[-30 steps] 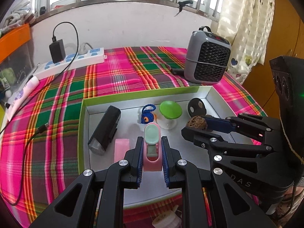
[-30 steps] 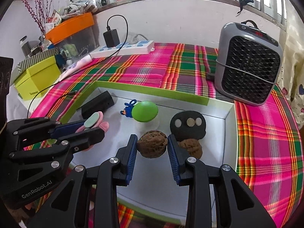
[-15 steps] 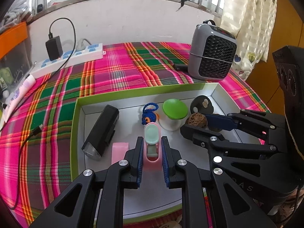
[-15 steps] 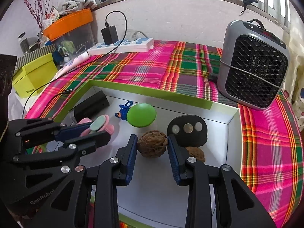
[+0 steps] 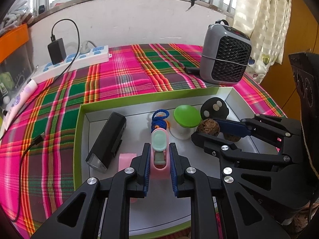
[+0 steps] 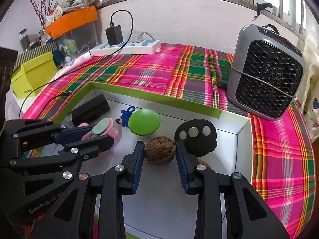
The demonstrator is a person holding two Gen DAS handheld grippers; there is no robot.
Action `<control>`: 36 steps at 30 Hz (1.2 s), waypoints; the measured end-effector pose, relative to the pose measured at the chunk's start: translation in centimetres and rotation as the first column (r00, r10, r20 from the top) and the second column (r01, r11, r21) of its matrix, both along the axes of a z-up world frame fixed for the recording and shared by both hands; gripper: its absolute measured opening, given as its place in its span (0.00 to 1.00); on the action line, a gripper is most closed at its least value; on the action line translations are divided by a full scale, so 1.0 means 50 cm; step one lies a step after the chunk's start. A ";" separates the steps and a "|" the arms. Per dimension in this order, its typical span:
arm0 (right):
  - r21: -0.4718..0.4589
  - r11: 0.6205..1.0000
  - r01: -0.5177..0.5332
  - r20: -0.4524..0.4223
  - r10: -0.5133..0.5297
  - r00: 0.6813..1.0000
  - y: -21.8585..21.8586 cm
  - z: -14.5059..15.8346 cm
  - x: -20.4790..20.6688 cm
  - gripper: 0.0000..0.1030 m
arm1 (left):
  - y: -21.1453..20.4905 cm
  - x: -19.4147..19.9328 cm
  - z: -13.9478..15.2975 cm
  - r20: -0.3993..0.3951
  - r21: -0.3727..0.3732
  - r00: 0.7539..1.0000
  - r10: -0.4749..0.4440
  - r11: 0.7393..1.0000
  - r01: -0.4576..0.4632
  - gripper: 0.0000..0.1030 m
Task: Organize objects
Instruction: 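Carry the holder into the white box with the left tool while the right tool carries the walnut in, then open the left tool releasing the holder while the right tool releases the walnut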
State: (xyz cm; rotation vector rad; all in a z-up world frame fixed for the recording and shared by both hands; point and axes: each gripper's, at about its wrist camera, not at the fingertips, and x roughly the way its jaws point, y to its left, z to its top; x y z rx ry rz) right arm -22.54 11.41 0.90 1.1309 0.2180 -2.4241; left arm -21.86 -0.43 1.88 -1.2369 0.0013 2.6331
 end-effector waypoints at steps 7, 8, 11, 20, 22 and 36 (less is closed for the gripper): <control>-0.003 1.000 0.000 0.006 0.000 1.000 0.001 -0.003 0.000 0.33 | 0.000 -0.002 0.000 -0.002 -0.006 1.000 0.000 1.000 0.000 0.15; -0.003 1.000 0.000 0.006 0.000 1.000 0.001 -0.003 0.000 0.33 | 0.000 -0.001 0.000 -0.002 -0.009 1.000 0.000 1.000 0.000 0.15; -0.002 1.000 0.000 0.005 0.000 1.000 0.001 -0.004 0.000 0.33 | 0.000 -0.002 0.001 -0.003 -0.011 1.000 0.000 1.000 0.000 0.16; -0.005 1.000 0.003 0.005 -0.003 1.000 0.004 -0.005 -0.002 0.33 | 0.000 -0.002 0.000 -0.002 -0.010 1.000 0.001 1.000 -0.001 0.16; -0.006 1.000 0.005 0.005 -0.005 1.000 0.004 -0.005 -0.001 0.33 | 0.000 -0.001 0.000 -0.002 -0.009 1.000 0.001 1.000 -0.001 0.16; -0.024 1.000 0.018 0.008 -0.017 1.000 0.010 -0.002 0.001 0.33 | -0.001 0.002 0.001 -0.011 -0.042 1.000 0.019 0.999 -0.020 0.27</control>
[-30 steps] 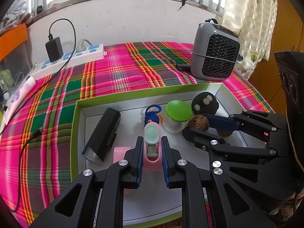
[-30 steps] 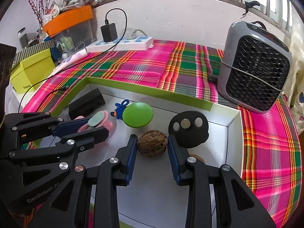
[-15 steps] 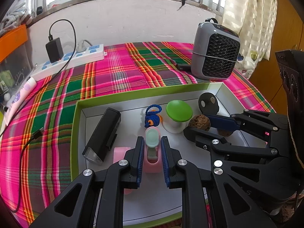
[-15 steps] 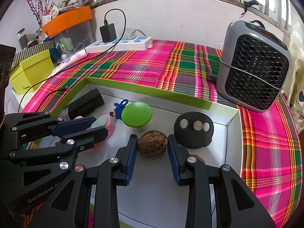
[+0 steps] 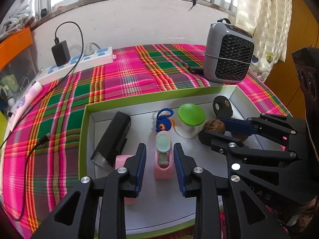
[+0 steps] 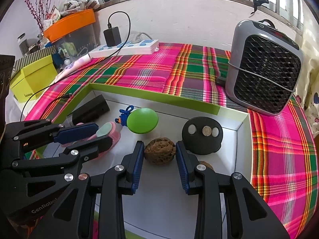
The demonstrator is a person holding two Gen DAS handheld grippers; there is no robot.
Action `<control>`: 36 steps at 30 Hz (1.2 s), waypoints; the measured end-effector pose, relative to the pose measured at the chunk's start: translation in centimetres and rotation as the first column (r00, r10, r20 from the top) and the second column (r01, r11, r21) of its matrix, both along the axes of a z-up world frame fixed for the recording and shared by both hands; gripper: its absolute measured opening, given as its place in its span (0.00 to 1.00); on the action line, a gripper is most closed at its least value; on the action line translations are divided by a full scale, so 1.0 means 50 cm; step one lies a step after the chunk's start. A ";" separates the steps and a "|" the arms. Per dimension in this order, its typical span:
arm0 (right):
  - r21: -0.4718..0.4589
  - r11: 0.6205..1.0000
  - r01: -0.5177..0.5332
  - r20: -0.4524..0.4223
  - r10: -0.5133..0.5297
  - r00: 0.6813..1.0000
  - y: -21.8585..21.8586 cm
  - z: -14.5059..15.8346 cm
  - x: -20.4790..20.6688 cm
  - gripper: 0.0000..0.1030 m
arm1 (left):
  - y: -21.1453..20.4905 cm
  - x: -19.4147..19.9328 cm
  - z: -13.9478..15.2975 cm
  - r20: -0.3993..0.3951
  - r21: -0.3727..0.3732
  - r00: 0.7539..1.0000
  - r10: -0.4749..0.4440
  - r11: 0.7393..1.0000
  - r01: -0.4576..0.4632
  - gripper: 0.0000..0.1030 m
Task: Organize objects
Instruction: 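Open the left tool releasing the holder while the right tool releases the walnut, then withdraw both tools from the box toward the remaining objects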
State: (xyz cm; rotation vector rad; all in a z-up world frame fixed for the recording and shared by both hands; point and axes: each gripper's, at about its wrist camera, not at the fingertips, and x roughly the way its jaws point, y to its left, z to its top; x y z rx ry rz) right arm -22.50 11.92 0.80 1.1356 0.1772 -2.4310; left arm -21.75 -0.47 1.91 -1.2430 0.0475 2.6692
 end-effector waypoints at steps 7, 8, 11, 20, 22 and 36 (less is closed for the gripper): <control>-0.007 1.000 0.010 -0.006 -0.010 1.000 0.005 0.003 0.005 0.36 | 0.000 0.005 0.002 -0.004 -0.008 1.000 0.008 1.000 -0.008 0.30; -0.009 1.000 0.012 -0.006 -0.012 1.000 0.007 0.003 0.006 0.38 | 0.000 0.006 0.002 -0.006 -0.012 1.000 0.010 1.000 -0.010 0.30; -0.015 1.000 0.017 -0.009 -0.017 1.000 0.010 0.006 0.009 0.40 | -0.003 0.009 0.004 -0.007 -0.004 1.000 0.013 1.000 -0.013 0.31; -0.026 0.999 0.025 -0.025 -0.026 0.999 0.014 0.019 0.023 0.40 | -0.007 0.028 0.011 -0.014 0.001 0.999 0.033 0.999 -0.033 0.32; -0.028 0.999 0.028 -0.028 -0.029 0.999 0.014 0.021 0.025 0.40 | -0.008 0.033 0.013 -0.017 0.002 0.999 0.036 0.999 -0.036 0.32; -0.039 0.998 0.039 -0.046 -0.041 0.998 0.014 0.039 0.060 0.40 | -0.012 0.066 0.032 -0.036 0.012 0.998 0.059 0.998 -0.058 0.34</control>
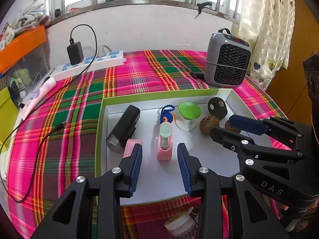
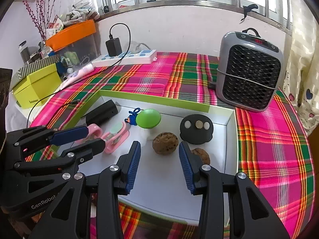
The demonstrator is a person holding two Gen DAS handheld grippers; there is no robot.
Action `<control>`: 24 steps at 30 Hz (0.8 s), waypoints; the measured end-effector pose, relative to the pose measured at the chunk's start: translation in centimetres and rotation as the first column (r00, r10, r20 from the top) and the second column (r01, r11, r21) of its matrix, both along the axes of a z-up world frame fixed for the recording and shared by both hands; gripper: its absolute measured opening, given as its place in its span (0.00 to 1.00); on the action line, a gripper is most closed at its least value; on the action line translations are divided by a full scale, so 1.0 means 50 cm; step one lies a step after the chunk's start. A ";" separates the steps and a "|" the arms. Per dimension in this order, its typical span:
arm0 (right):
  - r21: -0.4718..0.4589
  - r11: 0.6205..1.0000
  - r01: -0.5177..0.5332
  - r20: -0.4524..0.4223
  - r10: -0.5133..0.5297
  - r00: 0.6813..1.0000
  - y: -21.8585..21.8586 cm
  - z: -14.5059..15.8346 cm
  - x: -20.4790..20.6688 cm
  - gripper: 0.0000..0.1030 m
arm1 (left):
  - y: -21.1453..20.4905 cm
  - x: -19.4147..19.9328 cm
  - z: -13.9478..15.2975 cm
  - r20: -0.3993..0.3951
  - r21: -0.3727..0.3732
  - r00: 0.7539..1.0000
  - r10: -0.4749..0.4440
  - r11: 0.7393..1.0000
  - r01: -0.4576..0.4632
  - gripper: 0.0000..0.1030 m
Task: Organize objects
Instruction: 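Withdraw both tools from the box toward the remaining objects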
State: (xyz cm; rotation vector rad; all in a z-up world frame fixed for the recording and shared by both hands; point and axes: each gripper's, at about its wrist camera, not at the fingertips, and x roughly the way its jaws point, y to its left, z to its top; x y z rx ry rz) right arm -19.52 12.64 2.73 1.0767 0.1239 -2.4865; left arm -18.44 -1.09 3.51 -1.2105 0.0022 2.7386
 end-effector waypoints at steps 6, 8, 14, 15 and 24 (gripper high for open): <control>-0.005 1.000 0.003 -0.009 -0.003 1.000 0.003 0.008 0.014 0.40 | 0.001 0.015 0.009 -0.009 0.002 1.000 0.002 1.000 -0.002 0.34; -0.008 1.000 0.003 -0.011 -0.004 1.000 0.004 0.010 0.020 0.40 | 0.002 0.021 0.012 -0.013 0.002 1.000 0.002 1.000 -0.002 0.34; -0.016 1.000 0.007 -0.015 -0.007 1.000 0.008 0.015 0.035 0.40 | 0.002 0.040 0.019 -0.024 0.008 1.000 0.009 1.000 -0.008 0.34; -0.019 1.000 0.008 -0.016 -0.009 1.000 0.009 0.016 0.039 0.40 | 0.001 0.044 0.020 -0.025 0.009 1.000 0.010 1.000 -0.010 0.34; -0.032 0.999 0.006 -0.026 -0.007 1.000 0.013 0.025 0.070 0.40 | -0.015 0.086 0.029 -0.044 0.035 0.999 0.026 0.999 -0.025 0.34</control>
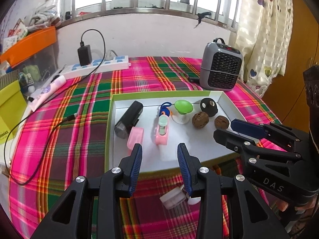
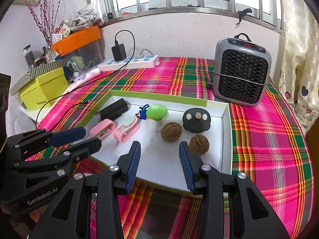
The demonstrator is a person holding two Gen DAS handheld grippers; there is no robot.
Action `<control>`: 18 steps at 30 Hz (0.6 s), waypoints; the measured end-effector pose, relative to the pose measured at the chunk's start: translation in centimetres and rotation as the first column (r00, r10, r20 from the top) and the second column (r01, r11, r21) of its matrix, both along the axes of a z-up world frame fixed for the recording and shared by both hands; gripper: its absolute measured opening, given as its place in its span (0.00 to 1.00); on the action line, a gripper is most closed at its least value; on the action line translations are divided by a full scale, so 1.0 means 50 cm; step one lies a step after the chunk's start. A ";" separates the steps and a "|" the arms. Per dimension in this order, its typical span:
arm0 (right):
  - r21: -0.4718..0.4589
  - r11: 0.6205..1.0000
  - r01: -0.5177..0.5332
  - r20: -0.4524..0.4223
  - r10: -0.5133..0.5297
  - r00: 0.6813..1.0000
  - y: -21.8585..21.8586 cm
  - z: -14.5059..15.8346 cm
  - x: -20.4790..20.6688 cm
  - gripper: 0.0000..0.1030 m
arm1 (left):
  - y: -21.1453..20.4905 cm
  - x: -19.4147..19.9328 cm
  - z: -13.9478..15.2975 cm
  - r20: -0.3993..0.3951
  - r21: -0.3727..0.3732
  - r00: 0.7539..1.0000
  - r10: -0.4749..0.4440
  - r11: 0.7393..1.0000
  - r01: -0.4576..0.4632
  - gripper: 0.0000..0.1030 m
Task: Organize objects
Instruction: 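Withdraw both tools from the box toward the remaining objects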
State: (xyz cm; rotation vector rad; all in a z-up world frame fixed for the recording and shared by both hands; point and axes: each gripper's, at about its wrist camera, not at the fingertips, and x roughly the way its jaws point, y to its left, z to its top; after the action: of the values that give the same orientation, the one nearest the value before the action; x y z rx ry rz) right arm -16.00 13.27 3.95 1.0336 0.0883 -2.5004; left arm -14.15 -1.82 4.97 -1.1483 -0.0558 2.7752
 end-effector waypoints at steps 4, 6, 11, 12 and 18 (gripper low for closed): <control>-0.007 1.000 0.005 -0.004 -0.005 1.000 0.006 0.001 0.015 0.40 | -0.009 0.020 0.004 -0.010 0.011 1.000 0.006 1.000 -0.006 0.34; -0.009 1.000 0.005 -0.010 -0.005 1.000 0.008 0.003 0.023 0.40 | -0.012 0.031 0.005 -0.014 0.023 1.000 0.004 1.000 -0.004 0.34; -0.014 1.000 0.011 -0.016 -0.011 1.000 0.013 0.005 0.041 0.40 | -0.018 0.054 0.005 -0.018 0.038 1.000 0.007 0.999 -0.006 0.34; -0.018 1.000 0.010 -0.018 -0.011 1.000 0.014 0.004 0.046 0.40 | -0.018 0.057 0.004 -0.016 0.042 1.000 0.003 0.999 -0.002 0.34; -0.025 1.000 0.002 -0.016 -0.003 1.000 0.014 -0.001 0.066 0.40 | -0.017 0.073 -0.007 0.000 0.050 1.000 -0.001 0.999 0.001 0.34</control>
State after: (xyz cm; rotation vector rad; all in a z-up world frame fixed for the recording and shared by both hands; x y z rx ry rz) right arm -12.68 13.95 3.92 1.0039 0.0607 -2.5062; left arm -10.50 -2.66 4.61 -1.1354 -0.1238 2.7564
